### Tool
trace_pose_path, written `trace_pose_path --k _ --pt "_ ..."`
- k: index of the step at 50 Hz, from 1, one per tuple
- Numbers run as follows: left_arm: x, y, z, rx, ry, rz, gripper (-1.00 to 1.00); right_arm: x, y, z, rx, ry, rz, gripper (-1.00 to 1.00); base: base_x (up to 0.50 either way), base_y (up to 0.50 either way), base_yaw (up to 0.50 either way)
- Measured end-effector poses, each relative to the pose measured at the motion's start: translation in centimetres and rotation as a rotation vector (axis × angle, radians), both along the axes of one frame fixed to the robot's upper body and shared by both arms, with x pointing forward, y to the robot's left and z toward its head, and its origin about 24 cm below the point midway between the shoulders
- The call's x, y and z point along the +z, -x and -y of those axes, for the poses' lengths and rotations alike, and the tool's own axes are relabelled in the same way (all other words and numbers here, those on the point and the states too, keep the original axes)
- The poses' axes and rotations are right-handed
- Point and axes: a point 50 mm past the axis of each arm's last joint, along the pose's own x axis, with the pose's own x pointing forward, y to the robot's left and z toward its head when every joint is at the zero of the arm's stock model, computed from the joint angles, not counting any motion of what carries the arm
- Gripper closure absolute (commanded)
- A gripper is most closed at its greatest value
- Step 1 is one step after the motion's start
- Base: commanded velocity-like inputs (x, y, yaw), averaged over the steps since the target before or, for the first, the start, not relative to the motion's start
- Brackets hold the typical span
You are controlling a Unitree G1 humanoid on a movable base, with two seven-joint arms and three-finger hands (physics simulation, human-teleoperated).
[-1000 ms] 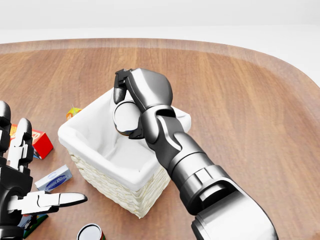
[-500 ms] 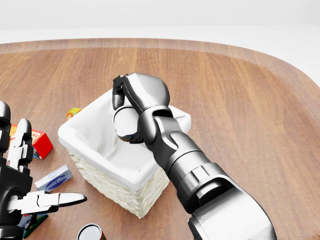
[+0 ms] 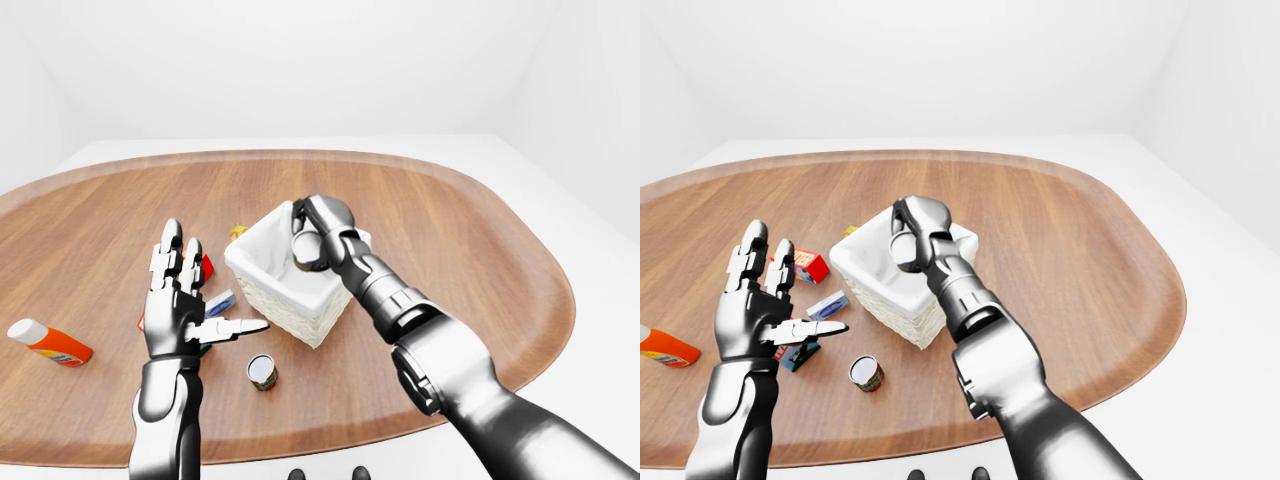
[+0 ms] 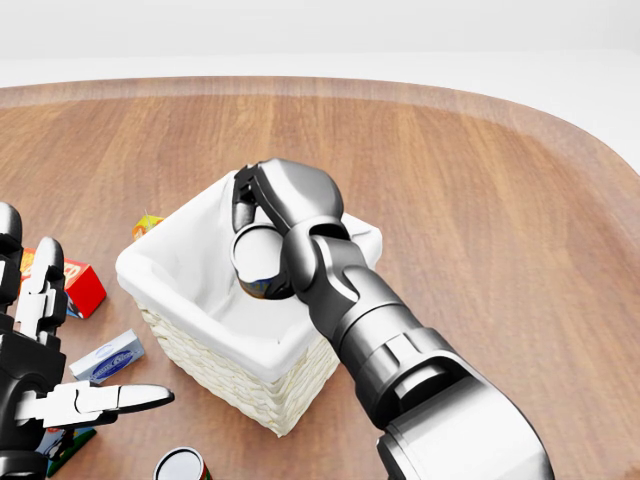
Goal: Pick up the alphabet soup, and put it in the basket.
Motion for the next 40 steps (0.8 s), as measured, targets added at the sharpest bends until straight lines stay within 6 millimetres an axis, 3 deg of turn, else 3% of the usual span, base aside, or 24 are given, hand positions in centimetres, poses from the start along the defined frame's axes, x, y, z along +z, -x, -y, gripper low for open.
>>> trace_pose_path --k 10,11,13,40 --pt "-0.01 -0.02 -0.01 0.000 0.000 0.000 -1.00 -0.22 0.04 0.02 -0.002 0.006 -0.010 1.00 0.00 0.00 0.00" --pt "-0.01 -0.02 -0.02 0.000 0.000 0.000 -1.00 -0.21 0.04 0.01 -0.002 0.006 -0.011 0.51 0.00 0.00 0.00" --pt "-0.02 -0.02 -0.02 0.000 0.000 -0.001 -1.00 -0.16 0.03 0.01 -0.003 0.002 -0.009 -1.00 0.00 0.00 0.00" --pt "-0.07 -0.07 -0.03 0.001 0.000 -0.002 -1.00 0.27 0.03 -0.28 0.000 -0.036 -0.002 -1.00 0.00 0.00 0.00"
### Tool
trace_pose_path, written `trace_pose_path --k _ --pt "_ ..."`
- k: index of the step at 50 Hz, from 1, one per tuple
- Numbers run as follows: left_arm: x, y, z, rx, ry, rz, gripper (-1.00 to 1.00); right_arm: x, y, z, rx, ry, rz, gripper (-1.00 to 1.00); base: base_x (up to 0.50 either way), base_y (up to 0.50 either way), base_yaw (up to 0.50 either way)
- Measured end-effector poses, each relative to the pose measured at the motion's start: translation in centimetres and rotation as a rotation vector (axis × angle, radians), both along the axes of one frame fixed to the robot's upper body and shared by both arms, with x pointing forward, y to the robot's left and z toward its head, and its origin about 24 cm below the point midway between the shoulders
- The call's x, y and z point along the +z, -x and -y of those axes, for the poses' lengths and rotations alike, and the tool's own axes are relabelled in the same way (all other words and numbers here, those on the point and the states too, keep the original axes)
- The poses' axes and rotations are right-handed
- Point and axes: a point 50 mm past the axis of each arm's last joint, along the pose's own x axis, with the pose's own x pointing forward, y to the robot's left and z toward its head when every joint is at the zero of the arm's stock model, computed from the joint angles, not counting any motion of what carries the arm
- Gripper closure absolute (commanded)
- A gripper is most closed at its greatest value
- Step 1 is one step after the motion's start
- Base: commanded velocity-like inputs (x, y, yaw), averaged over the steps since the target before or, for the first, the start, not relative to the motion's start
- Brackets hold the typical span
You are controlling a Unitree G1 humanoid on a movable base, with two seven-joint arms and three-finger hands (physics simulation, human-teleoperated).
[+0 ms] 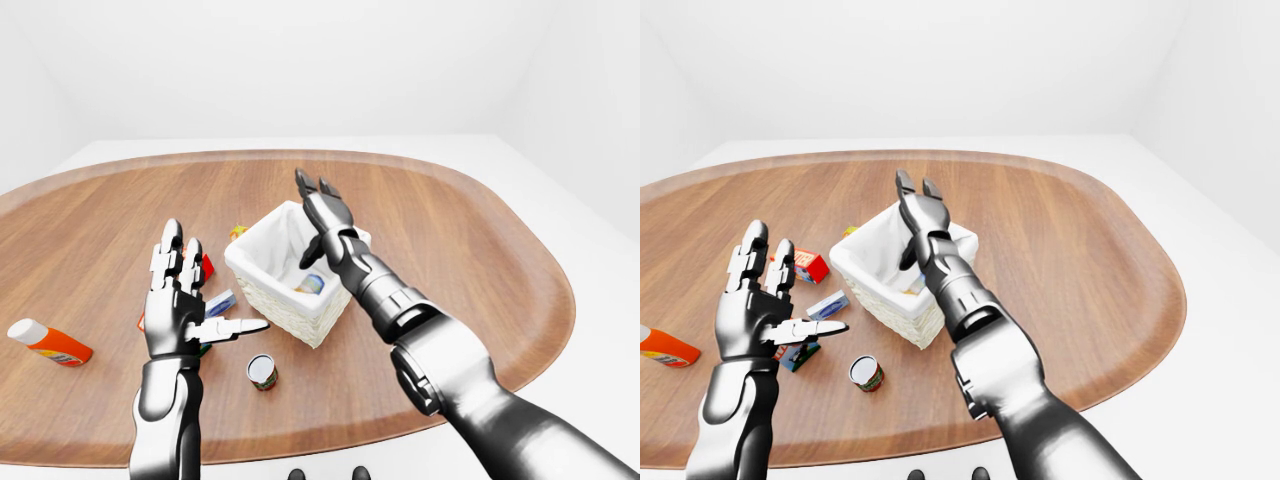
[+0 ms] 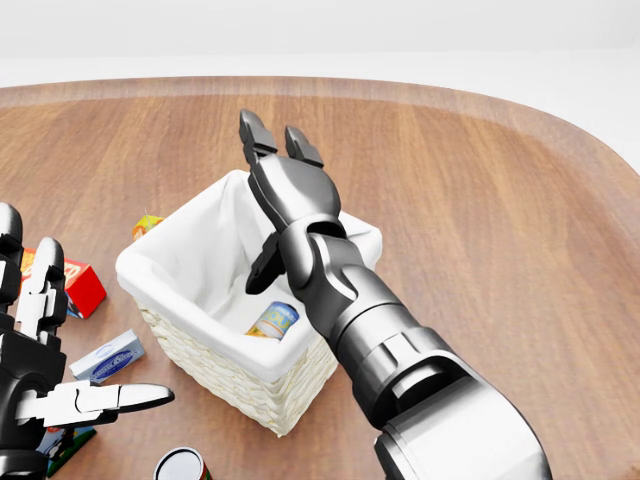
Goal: Pick up the alphabet soup, and put it in the basket.
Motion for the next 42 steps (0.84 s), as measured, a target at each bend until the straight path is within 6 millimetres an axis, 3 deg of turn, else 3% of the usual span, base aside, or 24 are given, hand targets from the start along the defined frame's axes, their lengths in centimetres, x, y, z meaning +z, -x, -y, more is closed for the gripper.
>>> trace_pose_path --k 14,42 --pt "-0.1 0.0 0.0 0.000 0.000 -0.001 -1.00 1.4 -0.3 0.0 -0.004 -0.033 0.046 -1.00 0.00 0.00 0.00" --pt "0.0 0.0 0.0 -0.001 0.001 0.000 -1.00 9.0 -1.3 0.8 -0.050 -0.243 0.297 -1.00 0.00 0.00 0.00"
